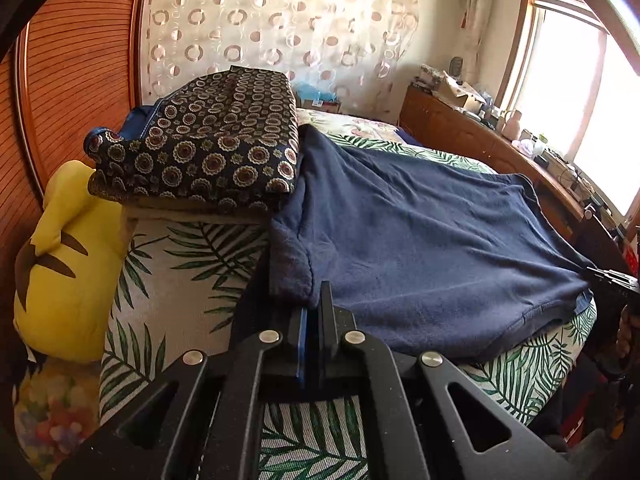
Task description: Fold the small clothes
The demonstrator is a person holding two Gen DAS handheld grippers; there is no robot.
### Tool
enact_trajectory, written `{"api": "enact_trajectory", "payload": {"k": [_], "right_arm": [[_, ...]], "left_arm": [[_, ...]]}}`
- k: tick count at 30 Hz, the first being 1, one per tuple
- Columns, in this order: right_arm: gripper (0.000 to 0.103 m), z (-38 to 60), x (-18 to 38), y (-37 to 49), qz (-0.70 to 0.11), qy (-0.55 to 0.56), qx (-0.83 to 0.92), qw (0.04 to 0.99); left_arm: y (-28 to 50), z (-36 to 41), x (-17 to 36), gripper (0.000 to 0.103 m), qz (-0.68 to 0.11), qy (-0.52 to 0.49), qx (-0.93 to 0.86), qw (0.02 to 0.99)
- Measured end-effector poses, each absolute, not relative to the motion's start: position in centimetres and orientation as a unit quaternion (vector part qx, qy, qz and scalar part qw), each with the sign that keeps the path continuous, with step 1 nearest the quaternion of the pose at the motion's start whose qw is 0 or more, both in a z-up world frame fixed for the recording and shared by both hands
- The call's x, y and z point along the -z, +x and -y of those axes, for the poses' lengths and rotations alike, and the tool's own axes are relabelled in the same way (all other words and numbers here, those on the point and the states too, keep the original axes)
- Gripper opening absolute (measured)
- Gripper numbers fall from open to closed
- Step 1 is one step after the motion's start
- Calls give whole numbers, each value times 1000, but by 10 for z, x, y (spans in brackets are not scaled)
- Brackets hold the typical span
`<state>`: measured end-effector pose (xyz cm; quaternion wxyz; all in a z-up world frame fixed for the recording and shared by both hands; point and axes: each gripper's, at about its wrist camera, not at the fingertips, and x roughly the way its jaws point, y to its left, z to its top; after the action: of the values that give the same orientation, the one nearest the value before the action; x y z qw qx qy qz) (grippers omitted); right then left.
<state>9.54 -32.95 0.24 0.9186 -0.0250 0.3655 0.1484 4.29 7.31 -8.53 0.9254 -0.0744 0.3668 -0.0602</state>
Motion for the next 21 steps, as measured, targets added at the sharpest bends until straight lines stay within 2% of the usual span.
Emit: {"api": "enact_trajectory", "payload": {"k": [1, 2, 5, 6, 7, 8, 9, 11, 21], "right_arm": [[13, 330, -5, 94, -365, -23, -149, 919], [14, 330, -6, 96, -365, -21, -149, 919], [19, 333, -11, 96, -363, -20, -147, 920], [20, 335, -12, 92, -362, -20, -147, 920], [29, 335, -13, 91, -362, -20, -148, 920], [40, 334, -13, 89, -361, -23, -144, 921], [42, 334, -11, 86, -358, -28, -137, 923], [43, 335, -12, 79, -353, -29, -135, 925], [44, 334, -7, 77, -351, -41, -112, 929]], "left_arm": [[42, -72, 85, 9, -367, -72, 58, 925], [42, -71, 85, 15, -366, -69, 57, 926], [36, -70, 82, 43, -357, -70, 63, 929], [35, -70, 79, 49, -354, -73, 67, 930], [35, -71, 78, 51, -352, -73, 68, 931], [34, -72, 76, 59, -350, -72, 67, 931], [34, -72, 75, 69, -348, -70, 66, 933], [32, -73, 70, 74, -340, -65, 61, 936], [32, -75, 73, 74, -337, -54, 34, 939]]}}
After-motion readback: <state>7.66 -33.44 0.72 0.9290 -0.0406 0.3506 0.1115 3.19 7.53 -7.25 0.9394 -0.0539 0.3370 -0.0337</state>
